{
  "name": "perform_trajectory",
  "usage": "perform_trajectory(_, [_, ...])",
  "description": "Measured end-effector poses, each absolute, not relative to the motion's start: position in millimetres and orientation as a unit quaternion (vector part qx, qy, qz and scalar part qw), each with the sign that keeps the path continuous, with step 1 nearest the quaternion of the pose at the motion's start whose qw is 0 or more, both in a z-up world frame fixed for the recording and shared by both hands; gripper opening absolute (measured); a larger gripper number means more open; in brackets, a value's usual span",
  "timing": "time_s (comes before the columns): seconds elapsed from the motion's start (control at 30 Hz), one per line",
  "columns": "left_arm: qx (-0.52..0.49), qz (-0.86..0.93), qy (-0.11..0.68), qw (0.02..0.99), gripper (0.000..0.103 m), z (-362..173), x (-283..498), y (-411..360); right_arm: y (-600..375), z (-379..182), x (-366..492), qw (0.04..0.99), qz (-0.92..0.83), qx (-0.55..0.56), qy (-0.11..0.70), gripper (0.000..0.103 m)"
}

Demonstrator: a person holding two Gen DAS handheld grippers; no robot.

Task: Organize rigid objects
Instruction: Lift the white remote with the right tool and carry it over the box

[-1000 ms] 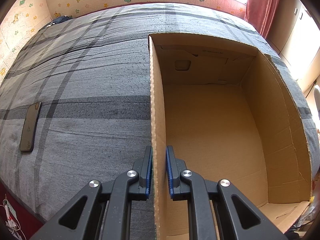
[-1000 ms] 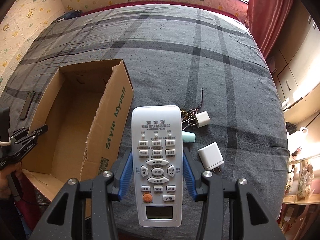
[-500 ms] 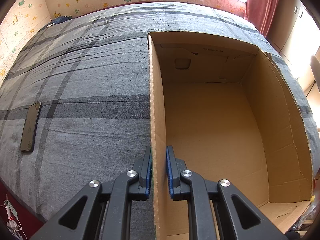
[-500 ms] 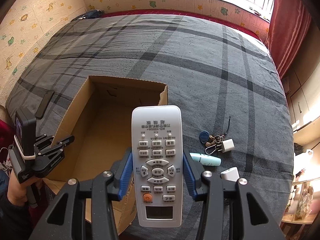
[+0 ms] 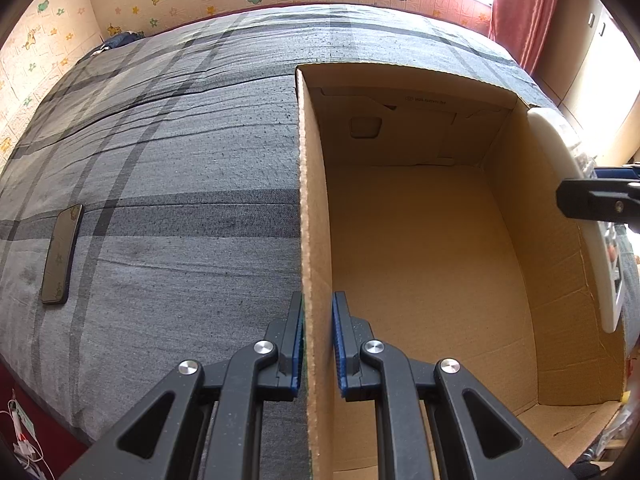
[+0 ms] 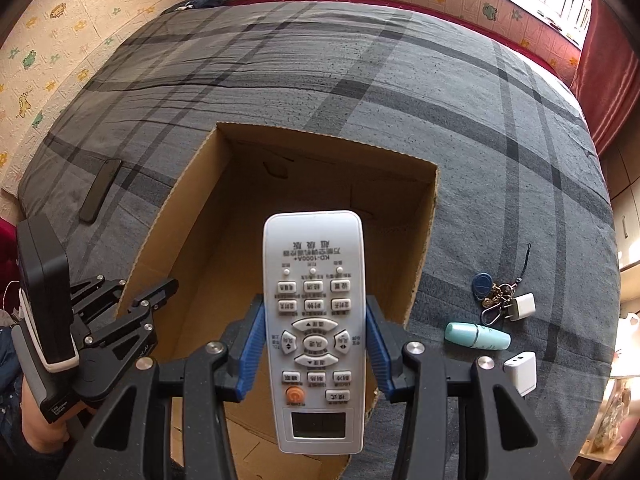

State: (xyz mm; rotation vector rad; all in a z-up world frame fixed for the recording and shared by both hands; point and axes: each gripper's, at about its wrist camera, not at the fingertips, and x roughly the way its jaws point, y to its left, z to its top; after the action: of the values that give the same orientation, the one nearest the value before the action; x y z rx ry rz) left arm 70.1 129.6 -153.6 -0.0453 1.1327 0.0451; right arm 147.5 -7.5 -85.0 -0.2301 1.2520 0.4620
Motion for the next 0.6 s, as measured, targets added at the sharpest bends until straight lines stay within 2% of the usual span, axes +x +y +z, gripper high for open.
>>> perform_trajectory(0.6, [-0.021,0.022,0.537,0.843,0.014,-154,70,129,36,-177,162,0.724,0.179,-0.095,0.659,0.05])
